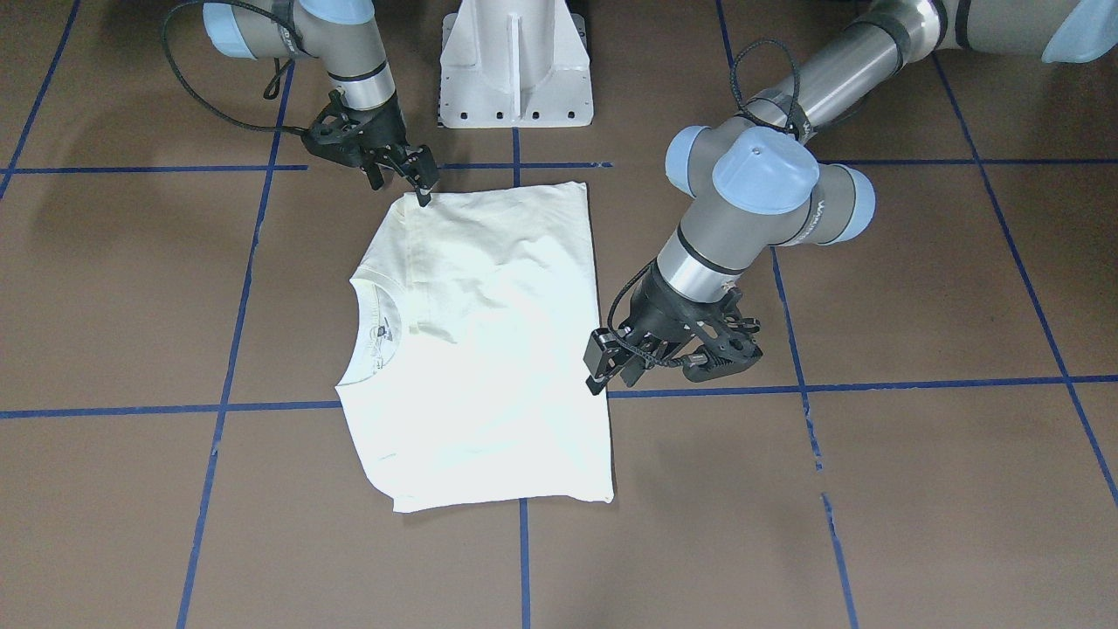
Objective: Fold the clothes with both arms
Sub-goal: 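Hold the folded shirt edges with both grippers, adjusting its alignment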
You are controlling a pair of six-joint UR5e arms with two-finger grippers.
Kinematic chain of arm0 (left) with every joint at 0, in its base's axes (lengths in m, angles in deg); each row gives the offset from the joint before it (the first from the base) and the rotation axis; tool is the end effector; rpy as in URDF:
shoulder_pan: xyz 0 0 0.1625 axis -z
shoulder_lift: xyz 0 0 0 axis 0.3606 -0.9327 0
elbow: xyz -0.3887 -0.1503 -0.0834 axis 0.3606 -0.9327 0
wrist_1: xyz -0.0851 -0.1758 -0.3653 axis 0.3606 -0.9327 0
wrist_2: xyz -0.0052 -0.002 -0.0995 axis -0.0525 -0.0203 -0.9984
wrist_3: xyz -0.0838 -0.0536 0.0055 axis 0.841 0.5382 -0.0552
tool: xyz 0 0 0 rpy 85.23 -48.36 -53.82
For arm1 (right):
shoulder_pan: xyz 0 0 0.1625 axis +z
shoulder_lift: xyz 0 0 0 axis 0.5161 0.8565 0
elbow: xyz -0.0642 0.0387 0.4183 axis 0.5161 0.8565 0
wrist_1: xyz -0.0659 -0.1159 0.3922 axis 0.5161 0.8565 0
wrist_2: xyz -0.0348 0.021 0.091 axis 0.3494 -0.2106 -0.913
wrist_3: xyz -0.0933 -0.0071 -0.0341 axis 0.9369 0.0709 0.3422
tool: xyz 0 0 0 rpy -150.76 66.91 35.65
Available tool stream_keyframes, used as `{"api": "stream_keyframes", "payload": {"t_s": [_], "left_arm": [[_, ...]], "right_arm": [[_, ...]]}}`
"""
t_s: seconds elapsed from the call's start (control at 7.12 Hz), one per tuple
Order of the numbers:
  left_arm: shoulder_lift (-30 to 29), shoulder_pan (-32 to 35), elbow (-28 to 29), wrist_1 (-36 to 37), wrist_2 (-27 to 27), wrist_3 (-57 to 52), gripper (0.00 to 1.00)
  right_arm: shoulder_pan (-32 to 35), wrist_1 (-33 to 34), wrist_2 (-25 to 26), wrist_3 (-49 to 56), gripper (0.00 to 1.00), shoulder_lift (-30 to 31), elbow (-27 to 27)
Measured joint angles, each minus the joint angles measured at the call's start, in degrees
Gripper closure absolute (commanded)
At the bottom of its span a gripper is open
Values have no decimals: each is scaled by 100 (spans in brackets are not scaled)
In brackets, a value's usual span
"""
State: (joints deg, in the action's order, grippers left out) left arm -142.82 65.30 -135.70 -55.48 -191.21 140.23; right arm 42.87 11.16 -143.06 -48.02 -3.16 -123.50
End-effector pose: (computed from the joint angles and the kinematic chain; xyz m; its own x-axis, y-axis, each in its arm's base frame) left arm 0.4684 -0.5872 0.2292 0.2700 -0.2876 -0.9189 0.3932 0.9041 -0.1674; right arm -0.5144 -0.2506 0.3332 0.4880 0.4933 0.7201 -0.4796 0.8408 -0.2509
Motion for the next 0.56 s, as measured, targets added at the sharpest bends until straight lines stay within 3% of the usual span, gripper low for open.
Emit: {"api": "stream_keyframes", "payload": {"t_s": [0.14,0.56], "left_arm": [[5,-2,5,0,0,0,42],[66,-3,12,-14,5,-12,42]], "right_arm": [[-12,2,35,0,99,-16,49],[-12,4,60,0,100,-211,131]]}}
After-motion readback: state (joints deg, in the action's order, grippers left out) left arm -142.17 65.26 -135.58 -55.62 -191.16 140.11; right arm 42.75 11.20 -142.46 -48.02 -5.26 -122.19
